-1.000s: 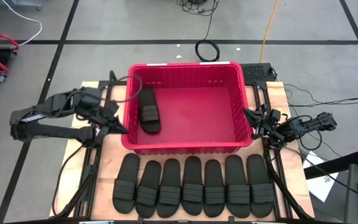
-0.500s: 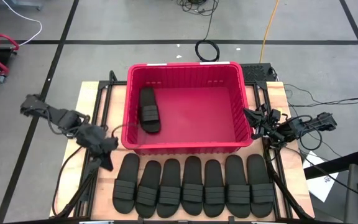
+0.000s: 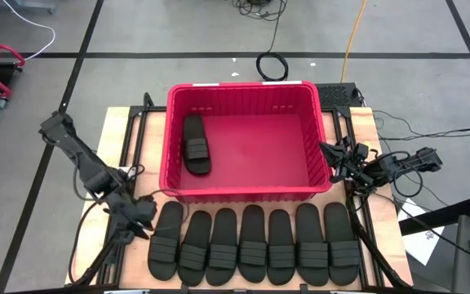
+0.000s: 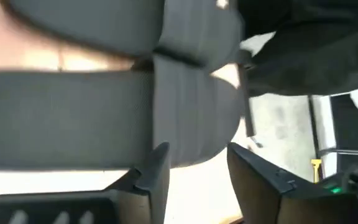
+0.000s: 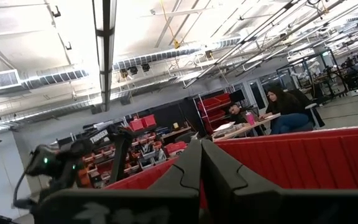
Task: Pick and place slides into bin
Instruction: Put the slipper into the bin
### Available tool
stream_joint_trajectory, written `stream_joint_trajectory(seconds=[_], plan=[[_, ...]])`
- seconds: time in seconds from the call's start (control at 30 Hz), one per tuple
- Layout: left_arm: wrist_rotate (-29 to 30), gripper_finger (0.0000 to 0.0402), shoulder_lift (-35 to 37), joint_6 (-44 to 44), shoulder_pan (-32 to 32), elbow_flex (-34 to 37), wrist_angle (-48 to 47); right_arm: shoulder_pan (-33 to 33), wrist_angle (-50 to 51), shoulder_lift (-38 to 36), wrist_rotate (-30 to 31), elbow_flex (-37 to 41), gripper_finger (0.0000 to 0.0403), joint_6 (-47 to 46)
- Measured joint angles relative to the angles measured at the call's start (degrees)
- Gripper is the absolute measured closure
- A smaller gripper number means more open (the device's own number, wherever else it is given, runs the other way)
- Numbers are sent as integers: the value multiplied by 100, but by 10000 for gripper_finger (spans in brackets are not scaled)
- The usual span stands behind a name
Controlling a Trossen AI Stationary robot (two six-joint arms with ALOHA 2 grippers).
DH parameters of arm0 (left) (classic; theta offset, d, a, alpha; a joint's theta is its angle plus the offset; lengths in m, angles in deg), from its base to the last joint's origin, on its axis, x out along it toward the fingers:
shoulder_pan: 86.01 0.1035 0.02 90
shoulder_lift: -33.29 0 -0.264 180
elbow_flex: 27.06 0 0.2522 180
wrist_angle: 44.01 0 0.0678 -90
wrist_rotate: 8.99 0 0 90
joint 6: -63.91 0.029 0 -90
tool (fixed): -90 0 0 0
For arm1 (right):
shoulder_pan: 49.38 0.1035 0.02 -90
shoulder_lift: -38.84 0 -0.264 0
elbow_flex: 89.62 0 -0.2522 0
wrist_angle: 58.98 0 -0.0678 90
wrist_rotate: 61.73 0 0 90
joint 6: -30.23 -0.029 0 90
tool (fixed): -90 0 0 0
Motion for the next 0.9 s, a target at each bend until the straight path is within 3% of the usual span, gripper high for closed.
stream_joint_trajectory(seconds=[0.23, 0.4, 0.73, 0.9], plan=[[5, 169, -85, -533, -2, 568, 337, 0, -16, 0, -2, -2, 403, -214], [37, 135, -85, -514, -2, 976, 1399, -2, -16, 0, 0, -2, 403, -437], [217, 128, -392, -641, 24, 1656, 2601, 0, -15, 0, -15, -2, 403, -457], [-129, 128, -871, -702, 24, 1755, 3284, 0, -15, 0, -20, -2, 403, -452]])
